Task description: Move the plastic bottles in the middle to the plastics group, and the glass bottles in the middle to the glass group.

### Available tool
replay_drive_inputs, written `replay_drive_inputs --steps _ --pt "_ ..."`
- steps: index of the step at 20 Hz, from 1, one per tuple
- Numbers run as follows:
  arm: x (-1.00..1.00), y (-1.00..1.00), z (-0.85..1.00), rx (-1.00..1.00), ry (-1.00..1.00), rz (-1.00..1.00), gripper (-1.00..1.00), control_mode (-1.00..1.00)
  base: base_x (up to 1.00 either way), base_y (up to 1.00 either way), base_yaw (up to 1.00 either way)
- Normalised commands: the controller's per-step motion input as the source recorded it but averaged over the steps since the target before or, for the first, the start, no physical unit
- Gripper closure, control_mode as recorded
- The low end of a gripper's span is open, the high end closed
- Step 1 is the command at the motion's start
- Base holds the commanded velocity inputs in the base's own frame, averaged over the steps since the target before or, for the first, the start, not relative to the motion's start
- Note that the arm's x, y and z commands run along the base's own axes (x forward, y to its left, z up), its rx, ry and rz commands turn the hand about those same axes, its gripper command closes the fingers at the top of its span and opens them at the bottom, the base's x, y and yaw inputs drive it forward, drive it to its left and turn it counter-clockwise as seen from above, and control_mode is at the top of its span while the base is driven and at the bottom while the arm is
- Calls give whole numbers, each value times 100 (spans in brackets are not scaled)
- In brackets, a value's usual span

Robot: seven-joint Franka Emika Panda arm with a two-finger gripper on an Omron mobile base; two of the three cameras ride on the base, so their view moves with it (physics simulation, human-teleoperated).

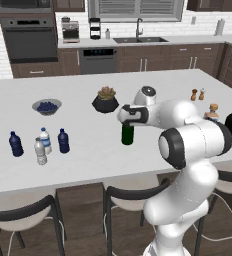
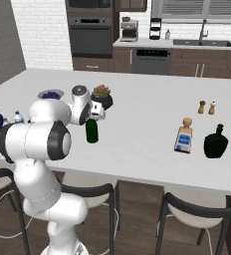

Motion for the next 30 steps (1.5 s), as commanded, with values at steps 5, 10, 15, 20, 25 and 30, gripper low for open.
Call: replay_drive_inputs --steps 5,10,15,20,25,30 --pt "23 0 -2 0 0 -2 -100 -100 0 0 0" --pt "9 0 -4 0 0 0 -100 -100 0 0 0" --pt "-14 0 -10 0 -2 0 -100 -100 0 0 0" --pt "-13 0 -12 0 -1 0 -100 -100 0 0 0" --pt "4 0 -12 0 0 0 -100 -100 0 0 0" --pt "13 0 -9 0 0 0 -100 -100 0 0 0"
